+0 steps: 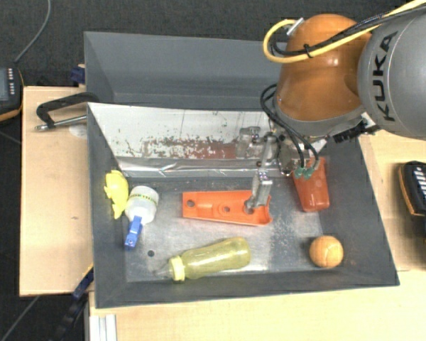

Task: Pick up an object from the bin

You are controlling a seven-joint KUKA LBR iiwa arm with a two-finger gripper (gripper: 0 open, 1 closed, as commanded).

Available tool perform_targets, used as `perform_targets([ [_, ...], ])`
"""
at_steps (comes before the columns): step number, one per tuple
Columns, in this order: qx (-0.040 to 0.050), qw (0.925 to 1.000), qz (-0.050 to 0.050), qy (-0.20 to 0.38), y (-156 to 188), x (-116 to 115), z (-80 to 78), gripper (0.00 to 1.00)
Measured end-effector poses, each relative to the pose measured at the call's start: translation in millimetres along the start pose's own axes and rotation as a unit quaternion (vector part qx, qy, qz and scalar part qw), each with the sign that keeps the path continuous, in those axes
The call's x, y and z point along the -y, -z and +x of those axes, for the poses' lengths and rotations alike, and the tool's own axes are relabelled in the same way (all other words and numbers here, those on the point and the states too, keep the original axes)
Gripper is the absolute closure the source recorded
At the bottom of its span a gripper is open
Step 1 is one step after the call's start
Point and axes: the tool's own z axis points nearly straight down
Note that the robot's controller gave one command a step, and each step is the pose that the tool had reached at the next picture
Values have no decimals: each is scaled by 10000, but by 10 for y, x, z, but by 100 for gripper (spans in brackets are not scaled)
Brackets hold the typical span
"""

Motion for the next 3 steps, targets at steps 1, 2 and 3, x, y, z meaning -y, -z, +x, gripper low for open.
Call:
perform_targets([
  [1,44,10000,-4,-7,50,2,-12,0],
  [2,64,9996,-3,268,-333,-51,31,0],
  [3,69,9997,-10,215,-924,-241,-78,0],
])
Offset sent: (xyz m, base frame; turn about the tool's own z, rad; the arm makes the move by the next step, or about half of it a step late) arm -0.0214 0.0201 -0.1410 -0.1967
